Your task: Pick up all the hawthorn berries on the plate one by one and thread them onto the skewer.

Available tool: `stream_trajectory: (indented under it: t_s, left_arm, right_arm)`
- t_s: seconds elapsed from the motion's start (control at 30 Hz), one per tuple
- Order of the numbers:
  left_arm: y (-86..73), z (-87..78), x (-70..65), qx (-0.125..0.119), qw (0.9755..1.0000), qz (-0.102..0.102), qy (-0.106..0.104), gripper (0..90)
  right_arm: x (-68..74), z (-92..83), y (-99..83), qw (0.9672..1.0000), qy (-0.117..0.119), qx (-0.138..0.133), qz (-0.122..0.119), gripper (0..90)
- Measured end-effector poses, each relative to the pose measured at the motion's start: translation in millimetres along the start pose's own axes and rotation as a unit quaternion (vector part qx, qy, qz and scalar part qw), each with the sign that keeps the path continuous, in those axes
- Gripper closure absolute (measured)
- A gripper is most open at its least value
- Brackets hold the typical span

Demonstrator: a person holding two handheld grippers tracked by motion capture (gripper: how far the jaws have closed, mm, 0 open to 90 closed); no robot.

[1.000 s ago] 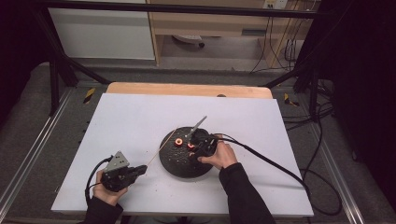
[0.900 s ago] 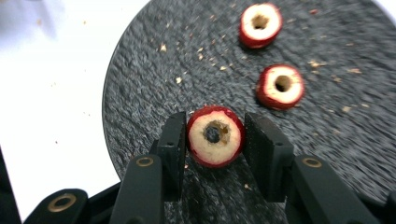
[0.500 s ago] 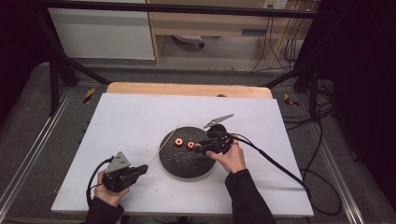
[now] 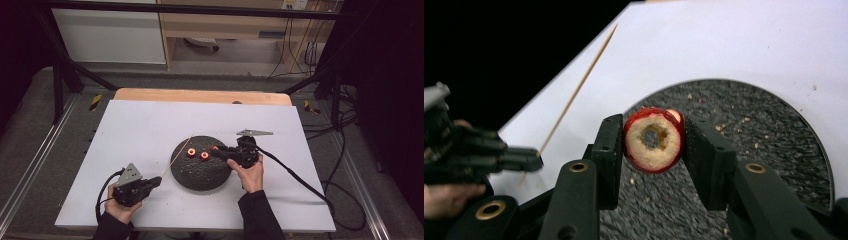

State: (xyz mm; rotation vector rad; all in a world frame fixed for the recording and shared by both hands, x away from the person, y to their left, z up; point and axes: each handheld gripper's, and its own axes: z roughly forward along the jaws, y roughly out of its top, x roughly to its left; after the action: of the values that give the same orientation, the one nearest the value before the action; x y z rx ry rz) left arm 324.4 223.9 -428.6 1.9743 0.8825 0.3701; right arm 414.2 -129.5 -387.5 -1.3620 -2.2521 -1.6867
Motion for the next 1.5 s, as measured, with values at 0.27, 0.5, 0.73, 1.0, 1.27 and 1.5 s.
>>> stream_trajectory:
  t_s: [0.27,0.5,0.73,1.0,1.27,1.5]
  left_arm:
    - [0.3,1.9,-2.3,-0.007,0.9999,-0.009,-0.001,87.5]
    - [-0.4,4.8,-5.9,-0.013,0.9999,-0.01,-0.001,87.5]
    - [-0.3,7.2,-9.3,-0.016,0.9998,-0.011,0.002,87.6]
    - [0.4,11.1,-14.5,-0.019,0.9998,-0.011,-0.001,87.6]
    - [1.6,16.7,-21.6,-0.019,0.9997,-0.013,-0.005,87.6]
    - [4.7,22.1,-30.5,-0.024,0.9996,-0.015,-0.01,87.6]
  right_arm:
    - [-3.1,-2.4,-10.9,0.9958,0.006,-0.078,0.047,61.3]
    - [-2.4,-0.1,-13.0,0.9896,0.007,-0.131,0.059,61.4]
    - [-1.6,2.1,-12.4,0.9817,0.004,-0.176,0.072,61.4]
    - [-4.1,6.1,-9.8,0.9731,0.008,-0.21,0.094,61.5]
    - [-7.1,9.6,-6.4,0.9627,0.013,-0.243,0.118,61.5]
    - [-9.1,12.1,-6.2,0.9563,0.018,-0.261,0.131,61.6]
